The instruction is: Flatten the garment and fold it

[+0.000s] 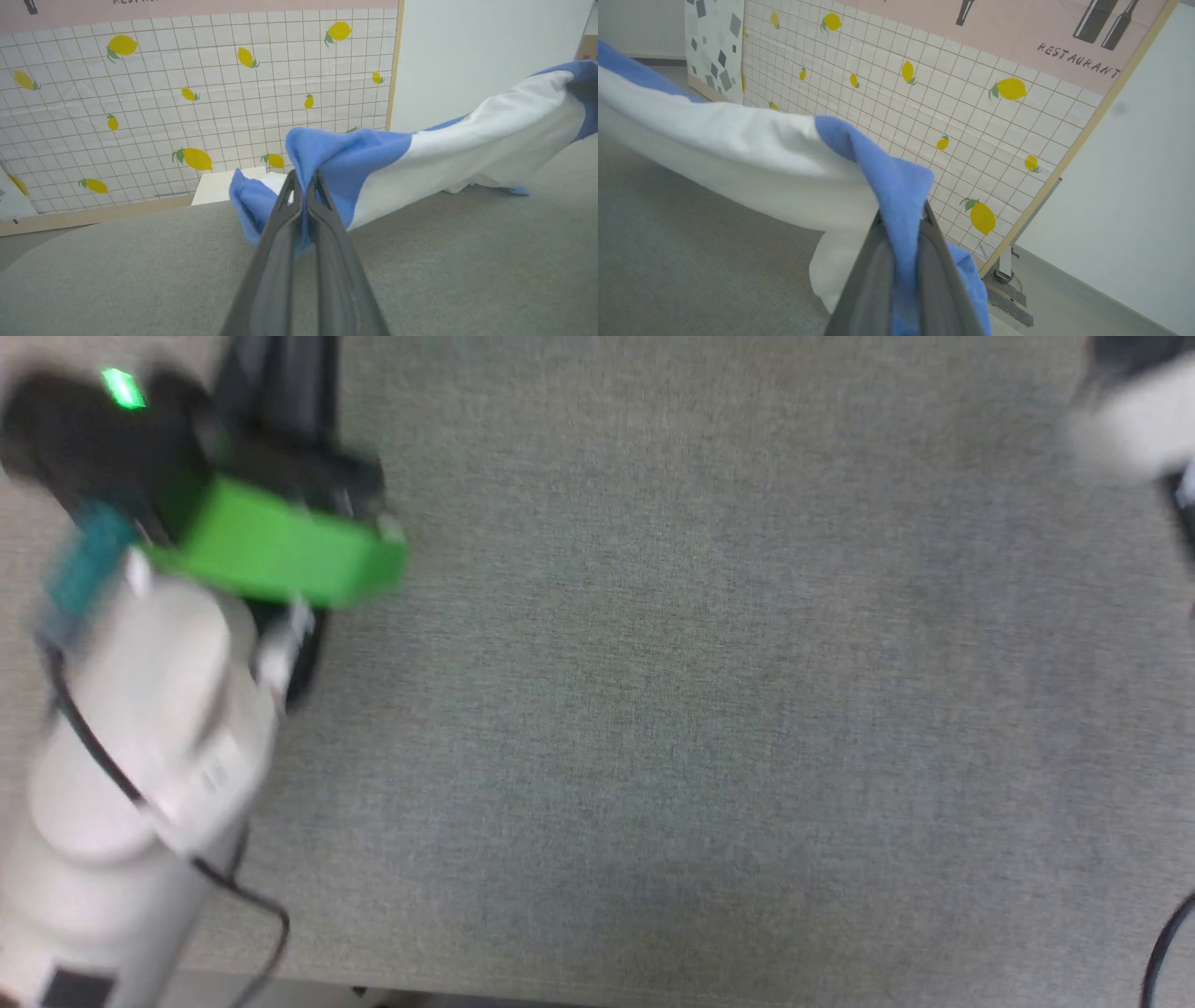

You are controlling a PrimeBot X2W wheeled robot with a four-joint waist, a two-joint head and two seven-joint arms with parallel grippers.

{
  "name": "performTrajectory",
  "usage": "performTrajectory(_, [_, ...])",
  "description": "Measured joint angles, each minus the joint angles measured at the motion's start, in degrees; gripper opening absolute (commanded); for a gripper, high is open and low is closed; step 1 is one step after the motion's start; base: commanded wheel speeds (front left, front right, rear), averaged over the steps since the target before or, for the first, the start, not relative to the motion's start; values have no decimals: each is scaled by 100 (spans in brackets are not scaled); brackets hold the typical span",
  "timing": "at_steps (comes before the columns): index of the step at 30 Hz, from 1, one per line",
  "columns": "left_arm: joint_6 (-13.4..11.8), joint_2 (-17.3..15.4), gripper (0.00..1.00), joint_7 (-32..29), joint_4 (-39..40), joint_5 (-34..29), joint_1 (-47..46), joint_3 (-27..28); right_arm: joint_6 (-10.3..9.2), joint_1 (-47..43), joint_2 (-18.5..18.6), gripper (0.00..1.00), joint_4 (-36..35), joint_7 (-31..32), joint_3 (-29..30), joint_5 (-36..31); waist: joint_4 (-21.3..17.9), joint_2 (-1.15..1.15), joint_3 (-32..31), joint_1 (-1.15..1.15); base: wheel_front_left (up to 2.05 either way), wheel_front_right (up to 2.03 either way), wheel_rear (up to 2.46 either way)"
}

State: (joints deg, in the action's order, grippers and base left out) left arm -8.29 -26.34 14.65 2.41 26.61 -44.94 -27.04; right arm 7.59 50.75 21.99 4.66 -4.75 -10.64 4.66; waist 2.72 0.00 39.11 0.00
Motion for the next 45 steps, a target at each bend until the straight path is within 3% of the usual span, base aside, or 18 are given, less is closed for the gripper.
performTrajectory(7, [-368, -41, 0, -153, 339, 132, 1382, -212, 0, -1774, -441, 0, -788, 244, 209, 270, -24, 0, -506, 0, 0, 0, 0])
performTrajectory(13, [-432, -121, 0, -348, 231, 489, 2448, -412, 0, -2925, -671, 0, -881, 338, 211, 470, -67, 0, -1003, -1, 0, 0, 0])
performTrajectory(19, [-437, -285, 0, -694, 326, 851, 3318, -598, 0, -3901, -673, 0, -860, 673, 180, 898, -131, 0, -1558, -1, 0, 0, 0])
performTrajectory(28, [-436, -563, 0, -1522, 673, 1382, 4218, -966, 0, -5214, -549, 0, -1161, 1868, 341, 1706, -231, 0, -2384, -1, 0, 0, 0])
performTrajectory(35, [-436, -672, 0, -1863, 858, 1593, 4635, -1163, -1, -5824, -381, 0, -1584, 2677, 420, 2102, -268, 0, -2811, -1, 0, 0, 0])
performTrajectory(45, [-436, -687, 0, -2008, 934, 1818, 4846, -1262, -1, -6303, -392, 0, -1808, 3258, 487, 2323, -218, 0, -3023, -1, 0, 0, 0])
